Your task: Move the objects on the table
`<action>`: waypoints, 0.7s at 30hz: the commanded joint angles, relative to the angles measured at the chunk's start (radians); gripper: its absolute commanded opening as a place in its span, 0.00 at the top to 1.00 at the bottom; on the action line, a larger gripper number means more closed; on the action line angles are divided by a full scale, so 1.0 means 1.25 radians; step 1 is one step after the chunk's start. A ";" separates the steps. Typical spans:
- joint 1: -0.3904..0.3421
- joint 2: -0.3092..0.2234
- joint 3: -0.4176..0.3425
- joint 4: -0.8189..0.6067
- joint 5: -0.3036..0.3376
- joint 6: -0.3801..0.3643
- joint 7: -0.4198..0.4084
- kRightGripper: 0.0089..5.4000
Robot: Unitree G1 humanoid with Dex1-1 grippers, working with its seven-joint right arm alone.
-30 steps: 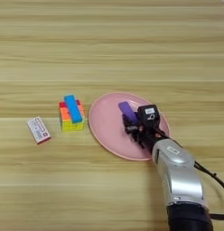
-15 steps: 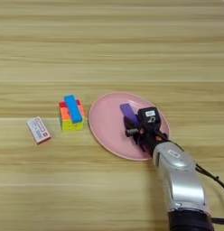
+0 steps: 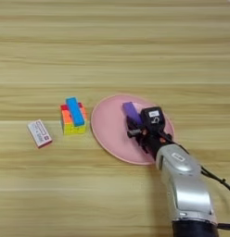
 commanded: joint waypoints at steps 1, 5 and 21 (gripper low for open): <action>-0.025 -0.018 -0.027 -0.059 0.014 -0.008 -0.021 0.74; -0.023 -0.015 -0.027 -0.063 0.016 -0.005 -0.027 0.74; -0.017 -0.015 -0.044 -0.082 0.024 0.000 -0.040 0.74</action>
